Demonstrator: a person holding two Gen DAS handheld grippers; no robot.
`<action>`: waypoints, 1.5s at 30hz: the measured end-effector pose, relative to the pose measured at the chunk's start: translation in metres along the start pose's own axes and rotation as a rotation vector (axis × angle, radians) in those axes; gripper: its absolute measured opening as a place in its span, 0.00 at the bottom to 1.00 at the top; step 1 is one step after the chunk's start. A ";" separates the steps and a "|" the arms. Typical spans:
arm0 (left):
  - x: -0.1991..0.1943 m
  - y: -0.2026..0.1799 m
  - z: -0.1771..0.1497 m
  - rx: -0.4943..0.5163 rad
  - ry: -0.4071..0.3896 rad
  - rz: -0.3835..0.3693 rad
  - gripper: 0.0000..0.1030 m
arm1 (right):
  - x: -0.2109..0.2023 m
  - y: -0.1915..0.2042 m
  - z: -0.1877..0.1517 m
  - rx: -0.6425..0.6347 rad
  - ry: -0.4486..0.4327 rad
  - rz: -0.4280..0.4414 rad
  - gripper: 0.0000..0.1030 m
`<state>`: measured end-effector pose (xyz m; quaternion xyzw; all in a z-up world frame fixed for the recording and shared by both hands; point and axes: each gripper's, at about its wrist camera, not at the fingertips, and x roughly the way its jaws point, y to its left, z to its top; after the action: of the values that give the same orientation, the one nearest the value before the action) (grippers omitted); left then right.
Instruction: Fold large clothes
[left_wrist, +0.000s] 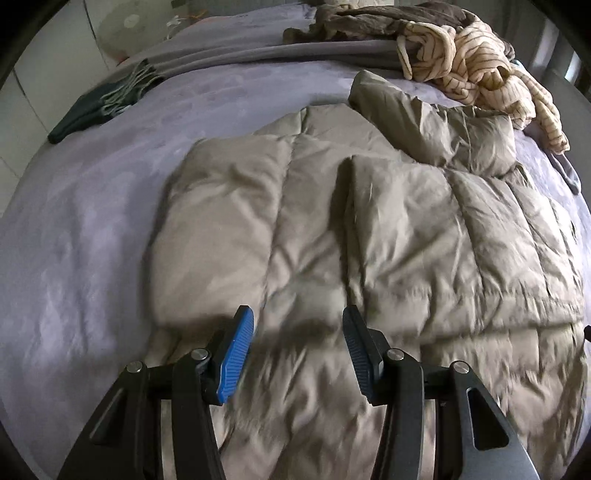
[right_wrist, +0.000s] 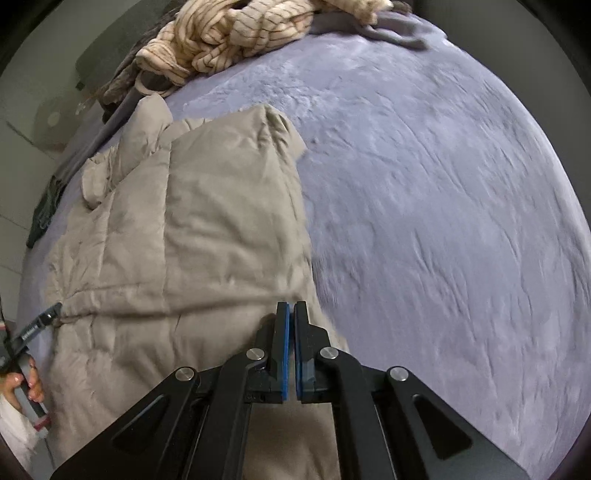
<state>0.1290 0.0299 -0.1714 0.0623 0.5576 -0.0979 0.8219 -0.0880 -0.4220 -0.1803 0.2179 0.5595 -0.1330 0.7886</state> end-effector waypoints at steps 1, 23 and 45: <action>-0.005 0.000 -0.004 0.000 0.011 -0.004 0.51 | -0.005 -0.001 -0.005 0.014 0.010 0.006 0.03; -0.103 -0.012 -0.084 -0.065 0.077 -0.015 1.00 | -0.058 0.021 -0.075 0.069 0.169 0.099 0.03; -0.122 0.018 -0.155 0.008 0.157 -0.010 1.00 | -0.083 0.053 -0.152 0.116 0.168 0.116 0.58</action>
<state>-0.0508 0.0917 -0.1155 0.0703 0.6204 -0.0991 0.7748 -0.2176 -0.3040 -0.1346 0.3057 0.6014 -0.1006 0.7313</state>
